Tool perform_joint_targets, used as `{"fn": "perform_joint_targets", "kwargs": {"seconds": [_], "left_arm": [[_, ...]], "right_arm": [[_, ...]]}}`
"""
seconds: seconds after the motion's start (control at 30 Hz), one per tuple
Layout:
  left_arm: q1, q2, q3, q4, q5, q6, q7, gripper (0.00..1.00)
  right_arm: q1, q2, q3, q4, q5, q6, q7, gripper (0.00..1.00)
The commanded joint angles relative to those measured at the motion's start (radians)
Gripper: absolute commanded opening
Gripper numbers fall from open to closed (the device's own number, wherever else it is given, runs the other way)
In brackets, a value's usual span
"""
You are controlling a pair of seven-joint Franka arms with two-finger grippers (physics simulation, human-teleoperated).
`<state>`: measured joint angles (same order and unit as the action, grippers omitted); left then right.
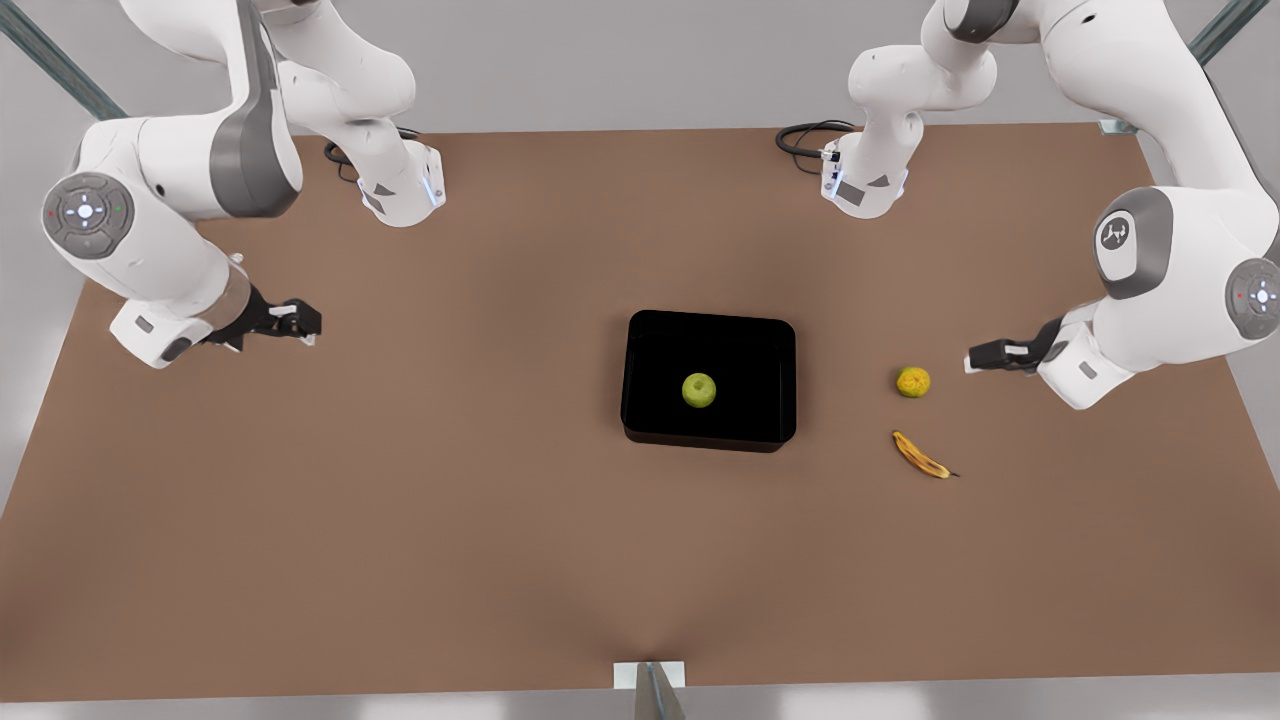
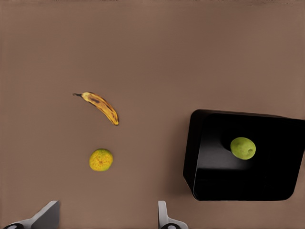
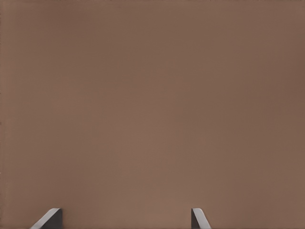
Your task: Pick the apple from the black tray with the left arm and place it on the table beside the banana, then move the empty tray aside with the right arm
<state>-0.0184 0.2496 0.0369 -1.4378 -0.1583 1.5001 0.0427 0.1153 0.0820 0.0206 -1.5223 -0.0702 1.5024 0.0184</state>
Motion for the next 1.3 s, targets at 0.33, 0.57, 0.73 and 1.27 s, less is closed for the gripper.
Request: {"fn": "perform_joint_targets", "kwargs": {"seconds": [0.33, 0.57, 0.73, 1.27], "left_arm": [[-0.426, 0.036, -0.094, 0.034, 0.037, 0.072, -0.523, 1.00], [-0.611, 0.227, -0.089, 0.001, 0.192, 0.330, -0.948, 1.00], [-0.589, 0.209, -0.078, -0.211, 0.206, 0.604, -0.926, 1.00], [-0.629, 0.267, -0.086, -0.332, 0.145, 0.799, -0.865, 1.00]], "right_arm": [[-0.016, 0.001, 0.002, 0.001, -0.002, 0.022, 0.005, 1.00], [-0.016, 0.002, 0.002, 0.001, -0.002, 0.022, 0.011, 1.00], [-0.014, 0.002, 0.002, -0.001, -0.003, 0.022, 0.008, 1.00], [-0.014, 0.004, 0.004, -0.001, -0.002, 0.022, 0.012, 1.00]]}}
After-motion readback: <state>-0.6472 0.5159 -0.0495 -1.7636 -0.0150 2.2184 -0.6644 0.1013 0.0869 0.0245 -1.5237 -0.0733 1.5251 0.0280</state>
